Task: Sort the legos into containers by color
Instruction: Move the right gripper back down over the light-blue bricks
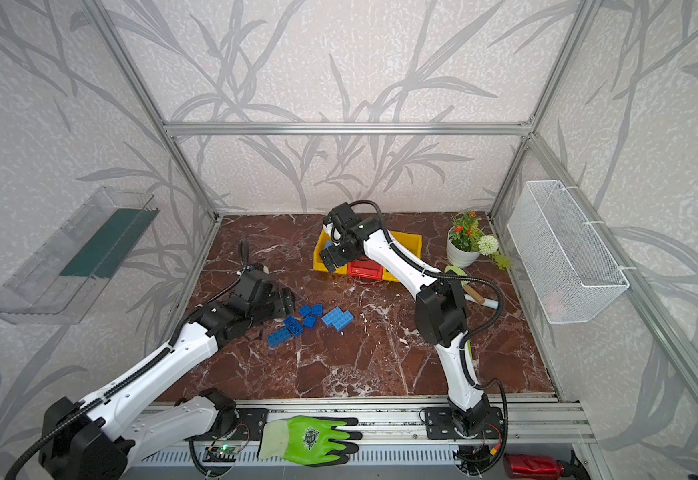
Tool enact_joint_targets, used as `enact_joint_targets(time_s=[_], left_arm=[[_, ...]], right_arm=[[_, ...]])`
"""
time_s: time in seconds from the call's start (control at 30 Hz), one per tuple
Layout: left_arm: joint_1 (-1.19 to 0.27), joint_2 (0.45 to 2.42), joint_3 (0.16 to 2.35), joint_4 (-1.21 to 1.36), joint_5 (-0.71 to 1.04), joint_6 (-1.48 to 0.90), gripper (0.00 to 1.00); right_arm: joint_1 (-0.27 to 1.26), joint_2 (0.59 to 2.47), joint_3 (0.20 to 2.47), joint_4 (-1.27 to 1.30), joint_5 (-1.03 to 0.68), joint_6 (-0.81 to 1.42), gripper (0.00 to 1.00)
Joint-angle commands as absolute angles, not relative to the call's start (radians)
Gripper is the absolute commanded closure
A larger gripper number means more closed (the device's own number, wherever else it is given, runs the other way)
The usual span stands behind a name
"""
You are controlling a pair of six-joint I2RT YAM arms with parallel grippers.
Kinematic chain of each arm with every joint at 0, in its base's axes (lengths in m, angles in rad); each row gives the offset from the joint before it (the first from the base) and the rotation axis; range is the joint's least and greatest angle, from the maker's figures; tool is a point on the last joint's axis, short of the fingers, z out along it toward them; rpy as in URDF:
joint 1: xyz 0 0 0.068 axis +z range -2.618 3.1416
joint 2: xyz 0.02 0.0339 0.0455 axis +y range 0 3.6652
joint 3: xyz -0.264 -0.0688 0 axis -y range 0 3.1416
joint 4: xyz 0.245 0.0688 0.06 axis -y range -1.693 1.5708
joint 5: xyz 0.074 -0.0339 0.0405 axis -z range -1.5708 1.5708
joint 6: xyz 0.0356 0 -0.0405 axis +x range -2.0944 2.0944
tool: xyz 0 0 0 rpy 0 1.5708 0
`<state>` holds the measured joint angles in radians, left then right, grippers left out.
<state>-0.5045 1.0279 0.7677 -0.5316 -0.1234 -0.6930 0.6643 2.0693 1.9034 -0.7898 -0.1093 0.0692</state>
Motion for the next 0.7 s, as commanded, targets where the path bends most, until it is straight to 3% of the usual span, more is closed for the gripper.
enact_joint_targets(time_s=[0.0, 0.3, 0.67], left_arm=[[-0.513, 0.944, 0.709, -0.515, -0.077, -0.713, 0.11], [-0.546, 0.767, 0.555, -0.476, -0.025, -0.777, 0.12], [-0.583, 0.665, 0.491, -0.497, -0.060, -0.812, 0.12]], right_arm=[[0.680, 1.965, 1.671, -0.675, -0.192, 0.147, 0.04], [0.787, 1.825, 1.296, -0.560, -0.171, 0.220, 0.04], [0.821, 1.843, 1.252, -0.532, -0.109, 0.236, 0.05]])
